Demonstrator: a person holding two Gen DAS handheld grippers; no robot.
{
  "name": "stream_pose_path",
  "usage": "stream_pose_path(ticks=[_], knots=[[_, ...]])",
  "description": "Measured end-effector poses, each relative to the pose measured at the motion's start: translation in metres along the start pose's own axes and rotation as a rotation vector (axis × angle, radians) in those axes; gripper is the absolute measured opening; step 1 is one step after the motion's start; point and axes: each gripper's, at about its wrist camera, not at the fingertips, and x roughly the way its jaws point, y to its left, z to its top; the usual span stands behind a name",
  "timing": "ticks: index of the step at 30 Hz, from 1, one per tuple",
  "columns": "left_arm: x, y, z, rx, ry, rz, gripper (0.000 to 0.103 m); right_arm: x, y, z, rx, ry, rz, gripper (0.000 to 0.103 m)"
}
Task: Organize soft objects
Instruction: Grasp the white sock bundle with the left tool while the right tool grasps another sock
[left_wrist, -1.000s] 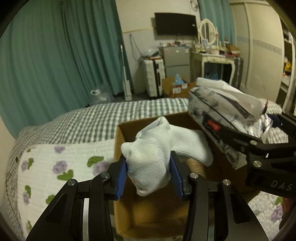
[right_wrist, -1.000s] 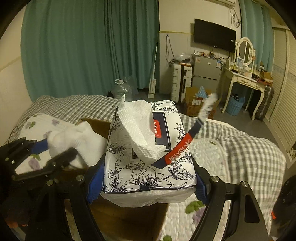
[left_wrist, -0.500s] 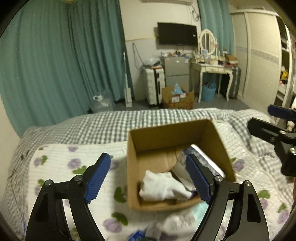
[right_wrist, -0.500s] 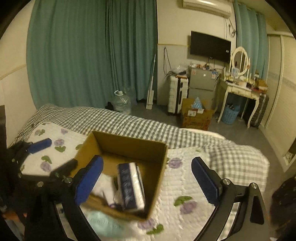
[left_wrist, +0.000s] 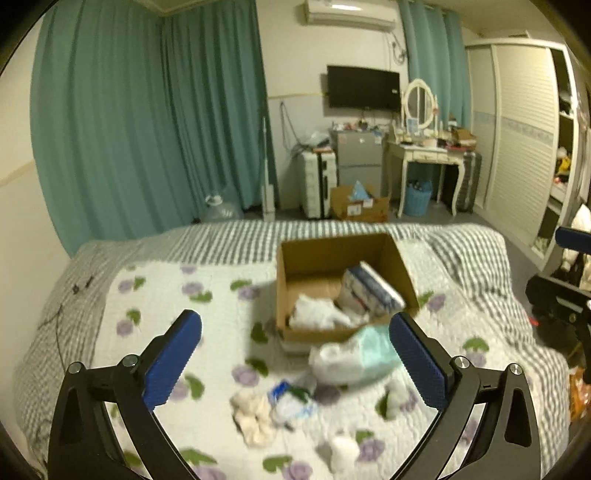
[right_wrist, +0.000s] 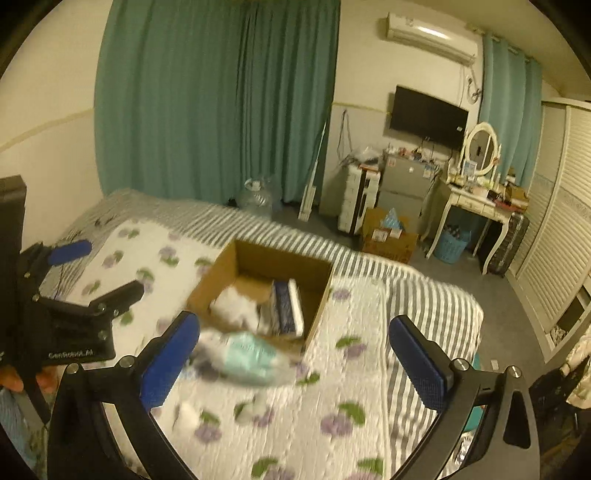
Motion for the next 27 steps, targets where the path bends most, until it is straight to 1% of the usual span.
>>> stream_pose_path(ticks=[3, 5, 7, 9, 12, 13, 14, 15, 18, 20, 22, 23, 24, 25, 27], knots=[[0.008, -0.005, -0.029, -0.008, 0.046, 0.006, 0.103, 0.004, 0.008, -0.025, -0.017, 0.025, 0.011, 0.103], [0.02, -0.008, -0.05, -0.015, 0.081, 0.009, 0.103, 0.016, 0.012, -0.044, -0.027, 0.051, 0.027, 0.103], [0.038, -0.012, -0.071, -0.01, 0.127, 0.016, 0.103, 0.035, 0.015, -0.065, -0.019, 0.096, 0.051, 0.103], [0.053, -0.016, -0.089, -0.001, 0.153, 0.035, 0.103, 0.06, 0.018, -0.087, -0.013, 0.142, 0.076, 0.103], [0.082, -0.022, -0.116, 0.013, 0.218, 0.039, 0.102, 0.097, 0.021, -0.114, -0.016, 0.204, 0.069, 0.103], [0.088, -0.023, -0.124, 0.012, 0.234, 0.037, 0.102, 0.109, 0.023, -0.121, -0.02, 0.224, 0.046, 0.103], [0.092, -0.024, -0.128, 0.012, 0.244, 0.035, 0.102, 0.119, 0.024, -0.127, -0.028, 0.24, 0.015, 0.103], [0.099, -0.027, -0.136, 0.013, 0.263, 0.031, 0.102, 0.126, 0.024, -0.13, -0.029, 0.249, 0.006, 0.103], [0.109, -0.031, -0.151, 0.021, 0.3, 0.026, 0.102, 0.147, 0.024, -0.141, -0.004, 0.264, 0.026, 0.103], [0.112, -0.034, -0.161, 0.031, 0.308, 0.028, 0.102, 0.156, 0.024, -0.147, 0.004, 0.269, 0.039, 0.102], [0.113, -0.037, -0.17, 0.055, 0.32, 0.06, 0.102, 0.165, 0.024, -0.154, 0.018, 0.287, 0.056, 0.098], [0.114, -0.038, -0.175, 0.064, 0.328, 0.054, 0.102, 0.171, 0.024, -0.157, 0.025, 0.306, 0.064, 0.097], [0.114, -0.042, -0.18, 0.077, 0.344, 0.031, 0.101, 0.174, 0.024, -0.159, 0.023, 0.317, 0.066, 0.097], [0.113, -0.045, -0.182, 0.091, 0.352, 0.017, 0.096, 0.177, 0.025, -0.161, 0.021, 0.326, 0.071, 0.097], [0.112, -0.055, -0.187, 0.134, 0.357, -0.006, 0.091, 0.18, 0.027, -0.162, 0.023, 0.331, 0.075, 0.097]])
